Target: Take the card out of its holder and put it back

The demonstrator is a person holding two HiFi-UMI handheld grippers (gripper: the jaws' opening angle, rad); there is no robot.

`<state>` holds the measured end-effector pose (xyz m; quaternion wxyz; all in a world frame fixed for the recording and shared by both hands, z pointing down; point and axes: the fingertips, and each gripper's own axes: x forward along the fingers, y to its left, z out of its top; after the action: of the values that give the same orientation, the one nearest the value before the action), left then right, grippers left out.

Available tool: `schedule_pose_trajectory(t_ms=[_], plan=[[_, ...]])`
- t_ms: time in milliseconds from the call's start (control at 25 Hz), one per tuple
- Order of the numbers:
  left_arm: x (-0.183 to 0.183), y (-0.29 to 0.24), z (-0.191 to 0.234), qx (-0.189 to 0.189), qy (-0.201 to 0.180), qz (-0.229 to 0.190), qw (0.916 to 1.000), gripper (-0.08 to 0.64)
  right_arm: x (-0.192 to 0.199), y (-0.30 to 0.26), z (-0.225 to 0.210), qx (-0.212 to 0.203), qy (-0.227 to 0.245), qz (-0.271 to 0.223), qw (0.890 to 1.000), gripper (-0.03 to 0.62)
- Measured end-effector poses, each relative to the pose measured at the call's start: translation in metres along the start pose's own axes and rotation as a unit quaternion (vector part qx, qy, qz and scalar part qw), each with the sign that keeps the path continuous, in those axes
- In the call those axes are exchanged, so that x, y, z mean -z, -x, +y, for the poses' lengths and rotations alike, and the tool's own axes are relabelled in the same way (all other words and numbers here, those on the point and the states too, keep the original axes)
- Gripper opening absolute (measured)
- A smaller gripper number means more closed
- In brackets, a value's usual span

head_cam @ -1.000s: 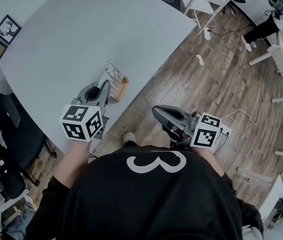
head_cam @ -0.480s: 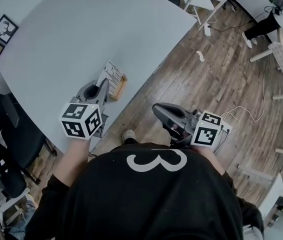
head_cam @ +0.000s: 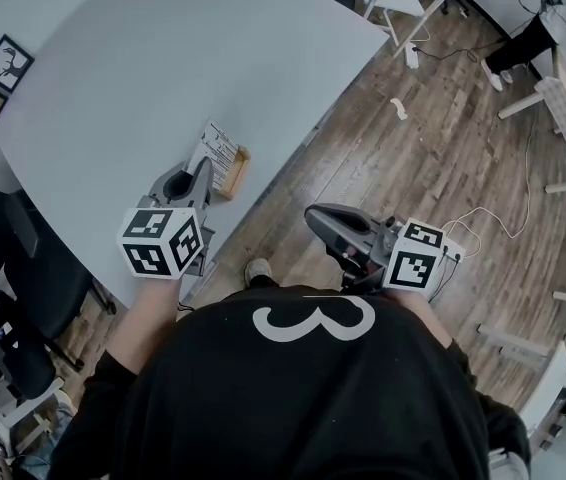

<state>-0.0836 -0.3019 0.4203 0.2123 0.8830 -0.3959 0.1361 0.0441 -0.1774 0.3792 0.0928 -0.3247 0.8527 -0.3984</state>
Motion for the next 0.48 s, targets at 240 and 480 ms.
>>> schedule_pose_trajectory(t_ms=[240, 480], plan=[[0.007, -0.004, -0.003, -0.005, 0.000, 0.008, 1.0000, 0.025, 0.001, 0.004, 0.000, -0.001, -0.001, 0.001, 1.000, 0.011], [0.019, -0.009, 0.001, -0.008, 0.007, 0.021, 0.9997, 0.025, 0.005, 0.004, 0.001, 0.000, -0.003, 0.002, 1.000, 0.011]])
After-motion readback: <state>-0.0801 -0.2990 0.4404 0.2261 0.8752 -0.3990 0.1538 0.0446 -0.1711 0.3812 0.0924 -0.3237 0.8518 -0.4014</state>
